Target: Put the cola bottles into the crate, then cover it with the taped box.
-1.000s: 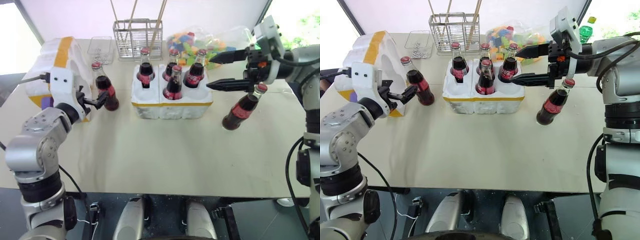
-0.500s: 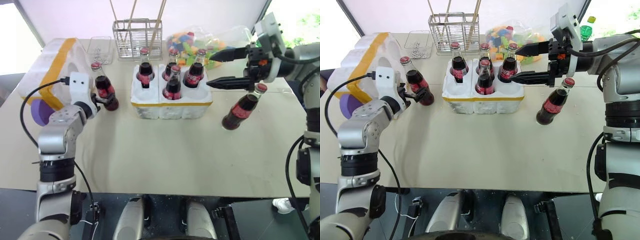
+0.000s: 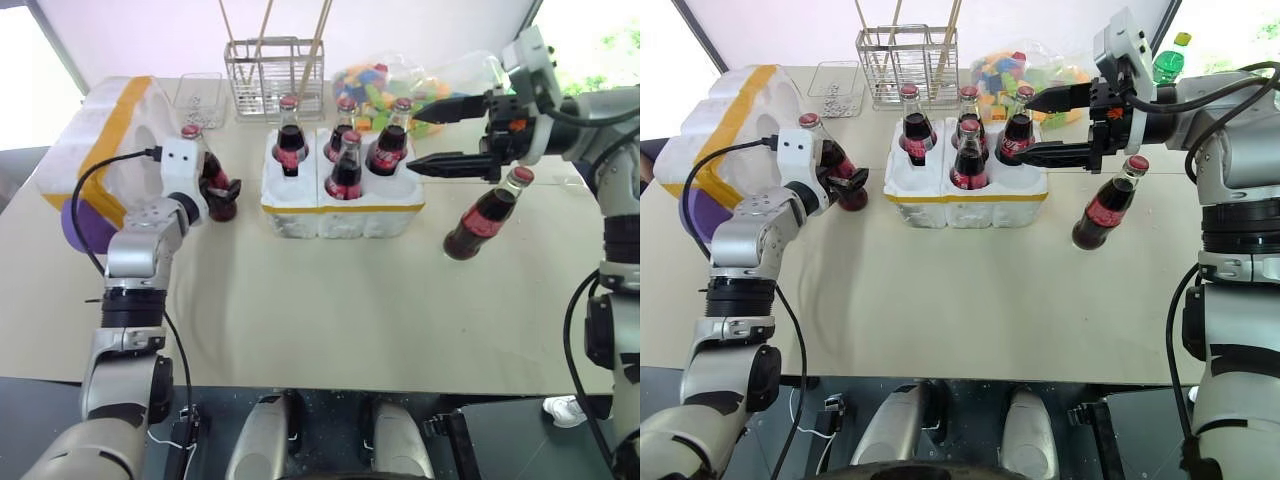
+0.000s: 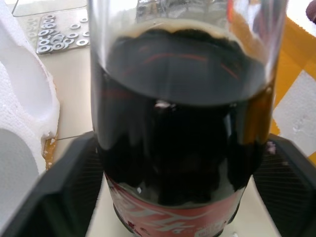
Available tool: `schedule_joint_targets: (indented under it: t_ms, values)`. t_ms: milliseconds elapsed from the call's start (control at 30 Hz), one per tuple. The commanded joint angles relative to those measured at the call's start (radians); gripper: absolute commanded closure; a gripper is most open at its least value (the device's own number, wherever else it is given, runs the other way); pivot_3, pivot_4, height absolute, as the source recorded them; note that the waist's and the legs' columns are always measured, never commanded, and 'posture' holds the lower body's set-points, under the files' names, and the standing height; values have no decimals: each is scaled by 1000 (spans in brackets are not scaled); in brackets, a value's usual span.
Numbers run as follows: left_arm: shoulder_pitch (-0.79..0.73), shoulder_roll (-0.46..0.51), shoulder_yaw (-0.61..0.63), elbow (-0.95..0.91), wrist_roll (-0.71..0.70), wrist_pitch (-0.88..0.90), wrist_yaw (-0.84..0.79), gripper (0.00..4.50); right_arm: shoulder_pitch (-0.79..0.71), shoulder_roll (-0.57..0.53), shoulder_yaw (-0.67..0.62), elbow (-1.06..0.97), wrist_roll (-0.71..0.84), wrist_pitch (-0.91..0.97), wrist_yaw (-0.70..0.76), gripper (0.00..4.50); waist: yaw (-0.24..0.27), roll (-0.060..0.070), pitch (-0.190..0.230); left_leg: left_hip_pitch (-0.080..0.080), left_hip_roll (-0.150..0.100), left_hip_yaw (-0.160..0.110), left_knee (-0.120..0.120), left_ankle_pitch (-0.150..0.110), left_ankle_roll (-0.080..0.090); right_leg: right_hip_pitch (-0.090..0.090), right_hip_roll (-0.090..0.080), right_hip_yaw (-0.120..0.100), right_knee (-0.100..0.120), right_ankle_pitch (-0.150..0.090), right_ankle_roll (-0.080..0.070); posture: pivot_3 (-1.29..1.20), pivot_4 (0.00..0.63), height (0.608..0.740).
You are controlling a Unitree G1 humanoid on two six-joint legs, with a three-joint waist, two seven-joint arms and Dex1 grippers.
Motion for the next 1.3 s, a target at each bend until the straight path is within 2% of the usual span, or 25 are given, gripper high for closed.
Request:
schedule_joint_targets:
  t_ms: [33, 100, 300, 433, 633, 800, 1033, 1300]
  values:
    - [-17, 37, 30, -88, -26, 33, -20, 1688, -35, -8, -33, -18, 18, 1, -4, 0, 0, 0, 0, 0, 0, 0, 0, 0, 0, 0, 0, 0, 0, 0, 0, 0, 150, 736]
    - [-23, 57, 42, -138, -56, 67, -48, 1688, -35, -11, -34, -19, 19, 4, -5, 0, -1, -1, 0, -1, 0, 0, 0, 0, 0, -1, 0, 0, 0, 0, 0, 0, 150, 736]
    - [-144, 151, 129, -315, -291, 285, -196, 1688, -20, -25, -34, -37, 19, 11, -1, 0, 1, -5, 3, -5, 0, -1, 0, 0, 0, -5, 0, 0, 0, 0, 0, 0, 150, 736]
    - [-246, 219, 85, -329, -370, 392, -286, 1688, -16, -28, -33, -44, 19, 16, -2, 0, 0, -6, 3, -5, 0, -1, 0, 0, 0, -4, 0, 0, 0, 0, 0, 0, 150, 736]
    - [-332, 188, -32, -284, -360, 392, -324, 1688, 1, -32, -31, -55, 15, 11, -7, 0, 0, -6, 3, -3, -1, 0, -1, 1, -1, -3, 1, 0, 0, 0, 0, 0, 150, 736]
    - [-303, 164, -170, -219, -238, 245, -346, 1688, 12, -33, -35, -73, 19, 17, -19, 0, -1, -6, 3, -3, -1, 1, 0, 1, -1, -4, 1, 1, 0, 0, 0, 0, 150, 736]
    - [-240, 77, -225, -157, -177, 155, -349, 1688, 41, -37, -45, -99, 29, 29, -37, 0, -1, -6, 3, -4, -1, 2, -1, 1, -1, -4, 2, 1, 0, 0, 0, 0, 150, 736]
    - [-166, 36, -304, -58, -58, 59, -343, 1688, 56, -33, -41, -111, 26, 20, -43, 0, 0, -6, 3, -3, -1, 2, 0, 1, -1, -4, 1, 1, 0, 0, 0, 0, 150, 736]
